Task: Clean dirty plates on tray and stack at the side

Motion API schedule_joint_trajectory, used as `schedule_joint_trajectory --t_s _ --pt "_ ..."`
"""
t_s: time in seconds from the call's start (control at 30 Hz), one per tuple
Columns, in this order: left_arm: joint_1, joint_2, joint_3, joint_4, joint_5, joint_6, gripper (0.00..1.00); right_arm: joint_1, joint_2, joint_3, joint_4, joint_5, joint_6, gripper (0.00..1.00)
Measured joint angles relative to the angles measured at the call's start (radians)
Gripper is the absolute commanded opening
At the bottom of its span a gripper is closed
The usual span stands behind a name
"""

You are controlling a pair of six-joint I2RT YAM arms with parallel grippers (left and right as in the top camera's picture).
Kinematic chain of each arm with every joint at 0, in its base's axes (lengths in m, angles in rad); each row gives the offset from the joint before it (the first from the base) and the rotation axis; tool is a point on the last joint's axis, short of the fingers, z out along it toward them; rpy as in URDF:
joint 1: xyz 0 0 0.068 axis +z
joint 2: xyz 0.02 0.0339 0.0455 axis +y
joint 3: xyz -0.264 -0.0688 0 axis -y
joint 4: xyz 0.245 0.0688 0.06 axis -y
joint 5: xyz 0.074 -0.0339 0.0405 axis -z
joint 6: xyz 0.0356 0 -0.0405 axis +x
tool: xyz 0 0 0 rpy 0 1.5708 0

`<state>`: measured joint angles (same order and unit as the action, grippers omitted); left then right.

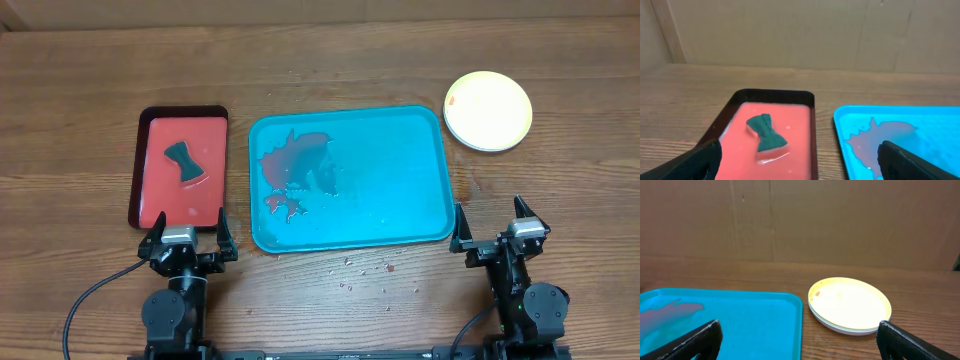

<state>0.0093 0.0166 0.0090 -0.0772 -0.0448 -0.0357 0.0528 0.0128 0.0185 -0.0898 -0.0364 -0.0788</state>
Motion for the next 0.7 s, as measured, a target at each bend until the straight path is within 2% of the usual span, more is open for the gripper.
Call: schedule_joint_trajectory --t_s 0.27,0.7 --pt "0.005 0.0 0.0 -0.002 0.011 0.047 1.0 0.0 0.0 0.0 0.0 0.0 0.0 1.0" --pt "0.005 0.0 0.0 0.002 -0.02 0.012 1.0 0.0 0.0 0.0 0.0 0.0 0.0 1.0"
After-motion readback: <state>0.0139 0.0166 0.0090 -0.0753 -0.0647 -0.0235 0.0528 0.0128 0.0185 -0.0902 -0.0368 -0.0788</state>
